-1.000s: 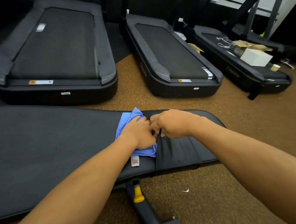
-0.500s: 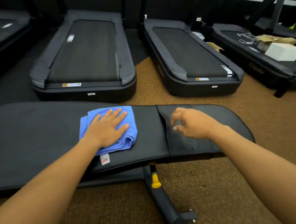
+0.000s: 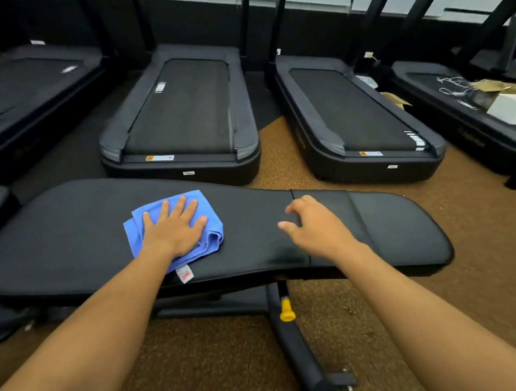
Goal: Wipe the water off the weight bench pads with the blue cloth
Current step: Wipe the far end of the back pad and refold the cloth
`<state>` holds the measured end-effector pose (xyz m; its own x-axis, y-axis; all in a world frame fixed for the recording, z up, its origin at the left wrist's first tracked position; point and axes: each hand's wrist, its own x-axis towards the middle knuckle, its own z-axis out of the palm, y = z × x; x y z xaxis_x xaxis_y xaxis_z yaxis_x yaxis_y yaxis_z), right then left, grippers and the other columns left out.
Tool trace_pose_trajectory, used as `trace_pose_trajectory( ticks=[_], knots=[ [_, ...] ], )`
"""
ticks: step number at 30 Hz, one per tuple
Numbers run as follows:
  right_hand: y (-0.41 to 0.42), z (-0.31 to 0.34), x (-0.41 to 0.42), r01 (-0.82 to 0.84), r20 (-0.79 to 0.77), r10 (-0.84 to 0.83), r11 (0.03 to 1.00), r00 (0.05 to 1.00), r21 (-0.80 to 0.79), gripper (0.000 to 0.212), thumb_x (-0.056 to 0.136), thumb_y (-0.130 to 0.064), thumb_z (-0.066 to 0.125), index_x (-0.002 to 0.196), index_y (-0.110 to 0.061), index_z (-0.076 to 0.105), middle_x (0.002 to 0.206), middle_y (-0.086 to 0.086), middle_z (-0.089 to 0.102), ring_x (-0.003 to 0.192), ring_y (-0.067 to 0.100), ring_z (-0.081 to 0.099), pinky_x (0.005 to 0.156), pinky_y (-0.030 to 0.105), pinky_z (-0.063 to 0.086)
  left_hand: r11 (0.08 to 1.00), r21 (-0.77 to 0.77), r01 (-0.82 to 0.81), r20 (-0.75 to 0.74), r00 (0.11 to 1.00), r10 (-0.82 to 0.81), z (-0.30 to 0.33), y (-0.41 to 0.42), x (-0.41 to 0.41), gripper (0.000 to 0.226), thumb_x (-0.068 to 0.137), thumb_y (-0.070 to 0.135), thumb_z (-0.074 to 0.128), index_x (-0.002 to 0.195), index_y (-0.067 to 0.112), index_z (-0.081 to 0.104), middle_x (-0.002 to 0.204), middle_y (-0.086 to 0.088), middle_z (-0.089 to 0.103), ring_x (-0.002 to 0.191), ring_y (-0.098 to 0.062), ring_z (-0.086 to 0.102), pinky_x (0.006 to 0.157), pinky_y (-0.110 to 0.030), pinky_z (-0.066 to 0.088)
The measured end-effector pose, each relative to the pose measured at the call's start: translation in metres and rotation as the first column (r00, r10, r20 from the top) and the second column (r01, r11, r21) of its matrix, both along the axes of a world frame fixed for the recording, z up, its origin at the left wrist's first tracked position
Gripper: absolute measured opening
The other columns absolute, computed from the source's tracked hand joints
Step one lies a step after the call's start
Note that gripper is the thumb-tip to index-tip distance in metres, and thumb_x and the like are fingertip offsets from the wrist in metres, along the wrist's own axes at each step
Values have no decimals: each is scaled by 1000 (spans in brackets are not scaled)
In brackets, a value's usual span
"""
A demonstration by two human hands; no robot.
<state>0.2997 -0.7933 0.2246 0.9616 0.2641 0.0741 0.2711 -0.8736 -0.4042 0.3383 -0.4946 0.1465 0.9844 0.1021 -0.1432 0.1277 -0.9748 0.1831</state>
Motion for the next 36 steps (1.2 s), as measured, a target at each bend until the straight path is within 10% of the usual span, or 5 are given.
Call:
trace_pose_trajectory(
  ticks=[7, 13, 17, 24, 36],
  knots=[
    [146, -2, 20, 73, -38, -67, 978, 997, 198, 42, 100, -42, 55, 129, -12, 57, 133, 3, 52, 123, 22, 51, 98, 35, 42, 988, -114, 100, -28, 994, -104, 10, 6, 2, 64, 103, 56, 19, 161, 32, 8, 170, 5, -7, 156, -24, -7, 117, -66, -4],
    [206, -23, 23, 95, -49, -88, 981, 995, 167, 27, 102, -27, 52, 121, -11, 61, 126, 5, 57, 116, 23, 54, 91, 35, 44, 911, -388, 139, 418, 908, 39, 25, 60, 20, 42, 98, 16, 47, 139, 17, 56, 149, -3, 51, 138, -28, 44, 110, -42, 33],
    [239, -53, 16, 82, -62, -78, 995, 995, 64, 49, 89, -27, 30, 120, -3, 60, 128, 14, 56, 121, 35, 50, 98, 46, 42, 824, -375, 424, 329, 892, -309, 14, 65, 36, 46, 102, 9, 45, 147, 14, 50, 160, -5, 37, 151, -24, 26, 121, -35, 21],
    [249, -66, 29, 77, -101, -80, 997, 992, -32, 65, 94, -32, 43, 153, -10, 28, 168, 14, 9, 155, 37, 0, 122, 58, 6, 773, -540, 334, 292, 935, -200, 11, 71, 37, 42, 107, 13, 41, 148, 13, 47, 158, -4, 42, 151, -18, 28, 116, -19, 16],
    [155, -34, 53, 57, 2, -61, 943, 998, 327, 52, 106, -29, 44, 156, -17, 35, 167, -10, 19, 153, 2, 6, 119, 22, 13, 967, -33, 252, 1, 968, -252, -8, -9, 7, 79, 94, 67, 16, 161, 30, -6, 168, 5, -16, 154, -21, -18, 118, -64, -11]
  ],
)
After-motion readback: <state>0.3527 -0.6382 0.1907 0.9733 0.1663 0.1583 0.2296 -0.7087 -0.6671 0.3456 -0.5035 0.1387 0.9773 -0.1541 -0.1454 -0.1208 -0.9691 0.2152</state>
